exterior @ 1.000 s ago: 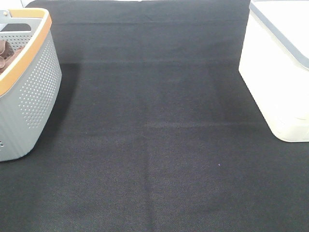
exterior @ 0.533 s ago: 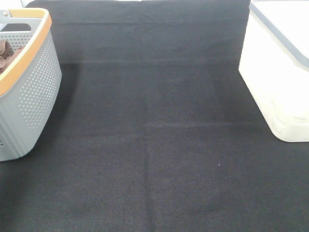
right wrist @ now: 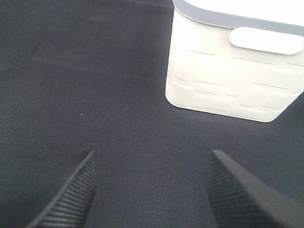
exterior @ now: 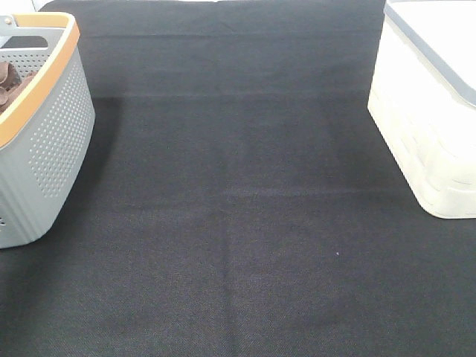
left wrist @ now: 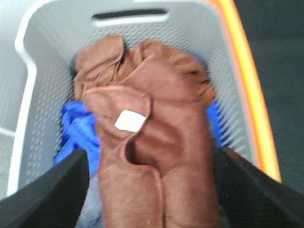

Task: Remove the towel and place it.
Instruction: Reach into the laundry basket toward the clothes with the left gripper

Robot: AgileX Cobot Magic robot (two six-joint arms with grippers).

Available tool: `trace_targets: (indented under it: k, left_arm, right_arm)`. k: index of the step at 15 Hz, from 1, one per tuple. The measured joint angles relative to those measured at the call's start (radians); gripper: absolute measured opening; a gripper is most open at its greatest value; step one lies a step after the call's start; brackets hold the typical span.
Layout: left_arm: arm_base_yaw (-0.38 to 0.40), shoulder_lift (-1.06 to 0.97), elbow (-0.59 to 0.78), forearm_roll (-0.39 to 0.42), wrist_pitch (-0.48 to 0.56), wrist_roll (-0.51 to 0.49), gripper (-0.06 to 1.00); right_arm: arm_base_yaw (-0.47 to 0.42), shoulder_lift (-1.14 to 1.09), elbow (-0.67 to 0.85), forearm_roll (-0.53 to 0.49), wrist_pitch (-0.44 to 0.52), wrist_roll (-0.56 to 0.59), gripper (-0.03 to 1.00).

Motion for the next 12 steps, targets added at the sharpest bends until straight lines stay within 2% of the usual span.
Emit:
trace_targets:
  k: [3,5,12]
  left_arm:
    - [0.002,0.171,-0.157,0.087,0.158,-0.036,0.71]
    - [0.004,0.262,-0.223,0.111,0.208,-0.038,0.71]
    - [0.004,0.471,-0.369,0.127,0.249,-0.049,0.71]
  right_arm:
    - [0.000,0.000,0.000,0.000,0.000,0.000,0.63]
    - [0.000,0.000,0.000,0.000,0.000,0.000,0.63]
    - [0.000,0.000,0.000,0.000,0.000,0.000,0.63]
